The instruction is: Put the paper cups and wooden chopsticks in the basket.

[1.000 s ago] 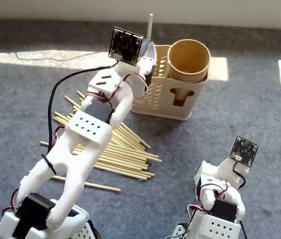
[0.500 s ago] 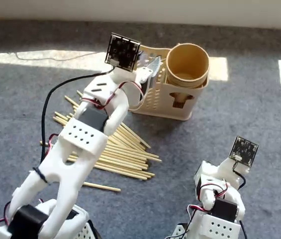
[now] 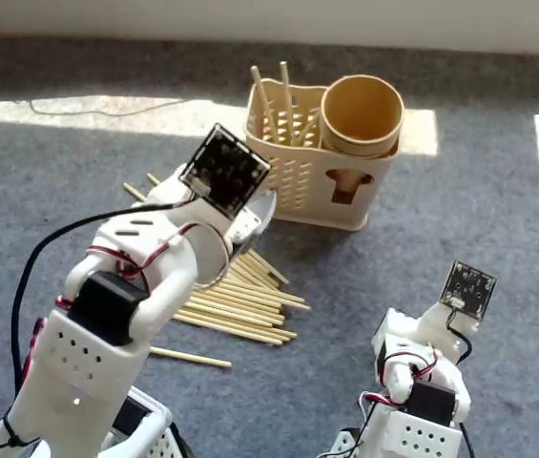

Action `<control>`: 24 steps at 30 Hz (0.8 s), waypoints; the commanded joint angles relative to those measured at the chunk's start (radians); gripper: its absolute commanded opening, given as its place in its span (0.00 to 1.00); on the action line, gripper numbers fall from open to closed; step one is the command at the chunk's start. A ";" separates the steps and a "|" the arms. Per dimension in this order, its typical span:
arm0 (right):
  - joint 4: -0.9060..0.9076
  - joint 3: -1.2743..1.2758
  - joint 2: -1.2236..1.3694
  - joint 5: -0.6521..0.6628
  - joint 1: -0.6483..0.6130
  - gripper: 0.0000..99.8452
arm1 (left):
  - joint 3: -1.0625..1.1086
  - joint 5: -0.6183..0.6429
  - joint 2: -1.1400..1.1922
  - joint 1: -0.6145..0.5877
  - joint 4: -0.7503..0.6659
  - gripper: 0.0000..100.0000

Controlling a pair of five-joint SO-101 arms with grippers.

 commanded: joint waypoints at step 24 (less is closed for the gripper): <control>-0.022 0.097 0.005 -0.012 0.008 0.01 | 0.360 -0.466 -0.071 0.028 0.462 0.11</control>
